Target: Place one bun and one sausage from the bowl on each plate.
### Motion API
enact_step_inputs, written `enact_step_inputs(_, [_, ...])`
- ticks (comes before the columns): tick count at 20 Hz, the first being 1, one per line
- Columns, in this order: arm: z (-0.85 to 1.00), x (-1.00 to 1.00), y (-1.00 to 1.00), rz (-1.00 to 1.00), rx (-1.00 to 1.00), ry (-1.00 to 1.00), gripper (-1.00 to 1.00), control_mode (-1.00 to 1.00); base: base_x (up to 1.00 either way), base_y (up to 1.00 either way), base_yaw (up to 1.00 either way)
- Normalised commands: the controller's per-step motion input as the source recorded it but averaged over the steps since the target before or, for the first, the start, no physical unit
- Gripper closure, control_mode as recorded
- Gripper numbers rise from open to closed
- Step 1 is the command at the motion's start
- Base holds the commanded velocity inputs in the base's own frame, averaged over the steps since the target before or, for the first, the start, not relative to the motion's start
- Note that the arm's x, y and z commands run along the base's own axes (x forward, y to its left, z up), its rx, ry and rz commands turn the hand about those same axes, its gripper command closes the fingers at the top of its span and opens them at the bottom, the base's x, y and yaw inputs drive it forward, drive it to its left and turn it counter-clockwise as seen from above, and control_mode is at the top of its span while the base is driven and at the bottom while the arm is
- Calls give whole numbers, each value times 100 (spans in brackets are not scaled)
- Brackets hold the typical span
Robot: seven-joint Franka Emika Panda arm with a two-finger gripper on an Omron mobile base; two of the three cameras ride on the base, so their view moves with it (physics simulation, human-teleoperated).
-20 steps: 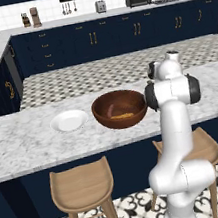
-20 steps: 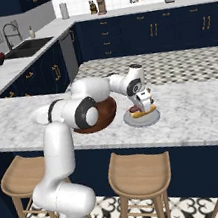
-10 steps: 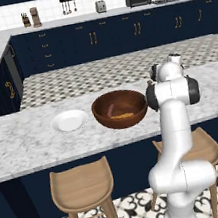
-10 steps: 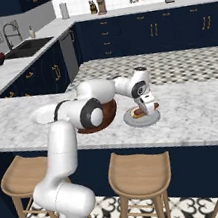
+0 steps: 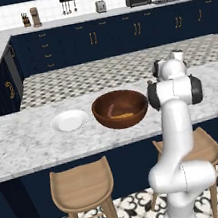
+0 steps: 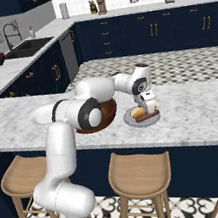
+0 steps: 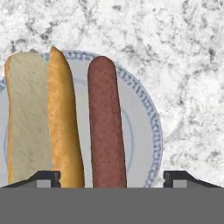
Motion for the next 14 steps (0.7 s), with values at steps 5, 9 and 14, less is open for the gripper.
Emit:
enact_step_inputs(5, [100, -85, 60, 27, -3, -31, -100, -100, 0, 0, 0])
enact_step_inputs(9, [71, -31, 100, 40, -7, -5, -100, -100, 0, 0, 0])
enact_step_inputs(14, [25, -63, 90, 39, -17, -1, -100, -100, 0, 0, 0])
